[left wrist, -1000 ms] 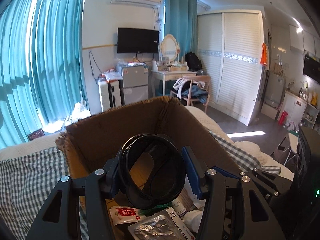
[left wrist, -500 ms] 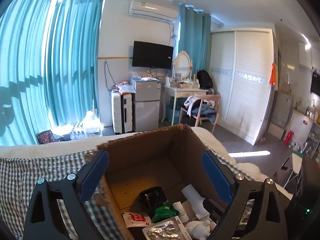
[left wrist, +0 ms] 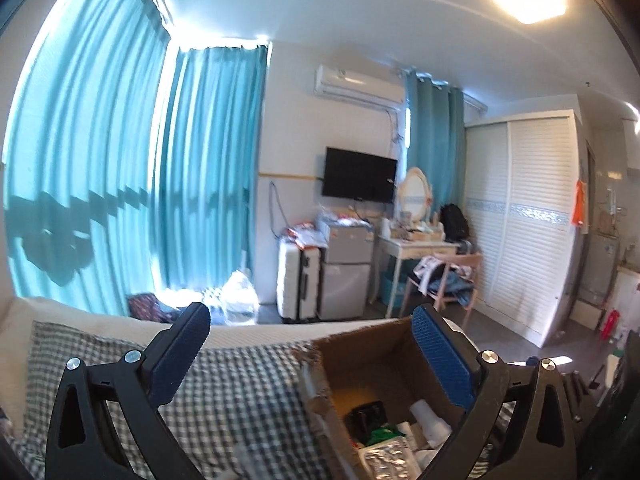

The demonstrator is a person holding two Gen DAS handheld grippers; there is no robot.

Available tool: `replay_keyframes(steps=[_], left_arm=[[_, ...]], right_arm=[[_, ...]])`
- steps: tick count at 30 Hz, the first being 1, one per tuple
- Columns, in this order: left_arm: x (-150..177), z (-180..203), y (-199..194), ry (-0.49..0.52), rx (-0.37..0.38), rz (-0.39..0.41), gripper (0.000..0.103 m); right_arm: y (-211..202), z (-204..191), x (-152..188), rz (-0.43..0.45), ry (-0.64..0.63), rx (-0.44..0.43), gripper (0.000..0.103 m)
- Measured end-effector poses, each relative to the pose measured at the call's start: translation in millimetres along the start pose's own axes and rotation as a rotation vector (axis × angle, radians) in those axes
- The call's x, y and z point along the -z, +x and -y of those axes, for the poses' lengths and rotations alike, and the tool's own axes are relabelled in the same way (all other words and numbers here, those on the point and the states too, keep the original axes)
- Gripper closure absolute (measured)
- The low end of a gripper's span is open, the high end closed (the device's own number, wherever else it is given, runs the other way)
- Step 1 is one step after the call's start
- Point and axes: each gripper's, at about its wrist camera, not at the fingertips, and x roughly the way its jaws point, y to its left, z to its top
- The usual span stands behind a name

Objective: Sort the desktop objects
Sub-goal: 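Move both grippers back over the remaining items on the bed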

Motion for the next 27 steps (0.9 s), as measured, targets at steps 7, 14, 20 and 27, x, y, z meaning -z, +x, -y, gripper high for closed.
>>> replay_keyframes(steps=[7,14,20,27], left_arm=[[7.6,-29.2,-37.9,0.060,-0.130,0.070,0.000],[29.7,-78.1,-44.2,0.038,-0.232,0.055,0.000],[46.7,-104.5,-41.6,0.082,-0.292,0.009,0.000],[73.4,-133.1,-18.8,0.061,-0.335,-0.159,0.000]], right_arm=[[0.4,-30.1,-4.0,-0.046,0.010,-0.088,0.000],[5.1,-67.7,8.6,-0.014,-0.050,-0.153,0.000],[10.2,-105.5,22.2,0.021,-0.102,-0.166,0.000],[14.4,-139.5,39.6,0.006,-0.113,-0.283,0.000]])
